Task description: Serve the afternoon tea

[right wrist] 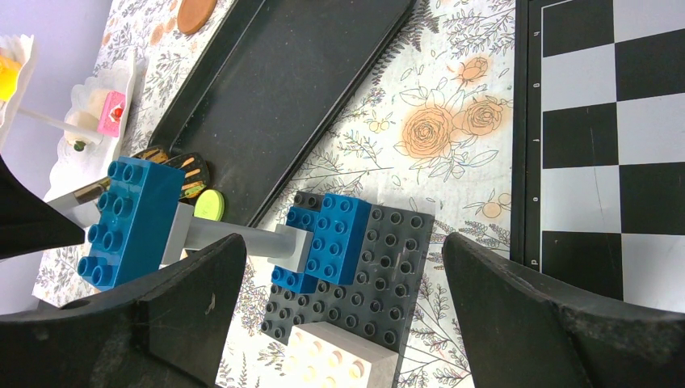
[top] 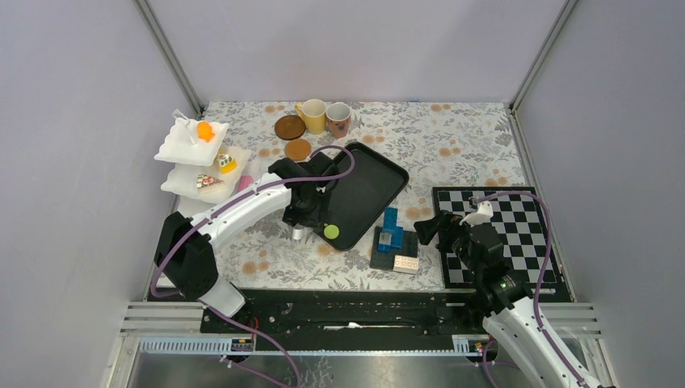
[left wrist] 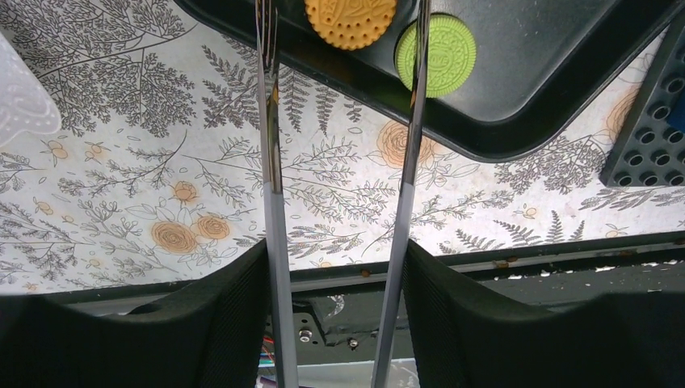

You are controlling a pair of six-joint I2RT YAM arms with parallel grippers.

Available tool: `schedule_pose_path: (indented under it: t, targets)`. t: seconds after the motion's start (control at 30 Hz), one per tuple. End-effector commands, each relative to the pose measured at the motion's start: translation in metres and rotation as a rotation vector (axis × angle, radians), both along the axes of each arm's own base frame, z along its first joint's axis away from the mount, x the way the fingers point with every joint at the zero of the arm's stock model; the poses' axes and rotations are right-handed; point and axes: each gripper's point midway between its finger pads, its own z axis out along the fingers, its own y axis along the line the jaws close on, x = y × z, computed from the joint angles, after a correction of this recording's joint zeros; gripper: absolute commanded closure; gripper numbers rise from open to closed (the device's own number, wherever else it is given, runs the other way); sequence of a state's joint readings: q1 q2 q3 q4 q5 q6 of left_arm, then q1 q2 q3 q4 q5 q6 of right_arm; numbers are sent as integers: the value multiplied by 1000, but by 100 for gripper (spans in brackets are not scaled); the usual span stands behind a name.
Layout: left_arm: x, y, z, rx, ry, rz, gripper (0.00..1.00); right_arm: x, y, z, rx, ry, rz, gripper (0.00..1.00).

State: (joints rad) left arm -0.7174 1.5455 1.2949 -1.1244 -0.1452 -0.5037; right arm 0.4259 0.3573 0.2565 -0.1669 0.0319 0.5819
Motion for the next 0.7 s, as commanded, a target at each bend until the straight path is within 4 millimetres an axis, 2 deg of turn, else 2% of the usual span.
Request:
schedule_pose_path:
  t: [0.0,0.4,0.67]
  targets:
    - [-4,-5,-4,-7,17,-38,40,1,5,5,14,-24,20,2]
    - [1,-5,-5,39,8,-50,50,1,5,5,15,-26,20,2]
    - [10,-7,4,44,-45,-38,75,1,5,5,15,-24,24,2]
